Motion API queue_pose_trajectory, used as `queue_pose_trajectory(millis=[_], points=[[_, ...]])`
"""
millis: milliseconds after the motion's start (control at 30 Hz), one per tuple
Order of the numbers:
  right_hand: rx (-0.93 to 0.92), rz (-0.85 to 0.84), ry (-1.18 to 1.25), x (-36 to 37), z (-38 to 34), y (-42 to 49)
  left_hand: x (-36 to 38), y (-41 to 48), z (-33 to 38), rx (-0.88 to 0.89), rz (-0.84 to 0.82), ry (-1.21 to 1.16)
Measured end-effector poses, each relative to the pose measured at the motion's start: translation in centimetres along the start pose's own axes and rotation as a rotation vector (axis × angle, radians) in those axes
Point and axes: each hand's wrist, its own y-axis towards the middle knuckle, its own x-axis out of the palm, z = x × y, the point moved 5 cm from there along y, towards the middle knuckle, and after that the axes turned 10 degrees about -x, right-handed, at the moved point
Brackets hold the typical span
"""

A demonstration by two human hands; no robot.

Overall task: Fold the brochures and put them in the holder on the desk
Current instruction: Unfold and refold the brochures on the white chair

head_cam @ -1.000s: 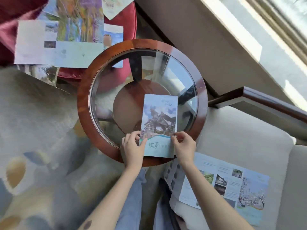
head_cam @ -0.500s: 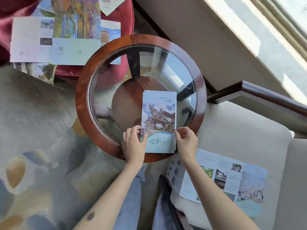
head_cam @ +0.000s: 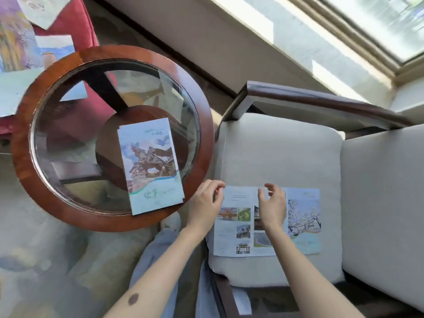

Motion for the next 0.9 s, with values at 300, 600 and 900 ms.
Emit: queue_pose_trajectory(millis=[300,600,900], points=[[0.199,-0.021,-0.059,-5.0,11.6,1.5,8.5,-1.3,-2.2,-0.258,-0.042,0.164],[0.296,-0.265,-0.145,-3.5,17.7,0.9,10.5,-1.8,-7.6,-0.732,-0.105,0.159],[0.329,-0.362,-0.078,-0.4,17.2,0.4,12.6,-1.4,-7.6,-0.748,-0.105,0.124]])
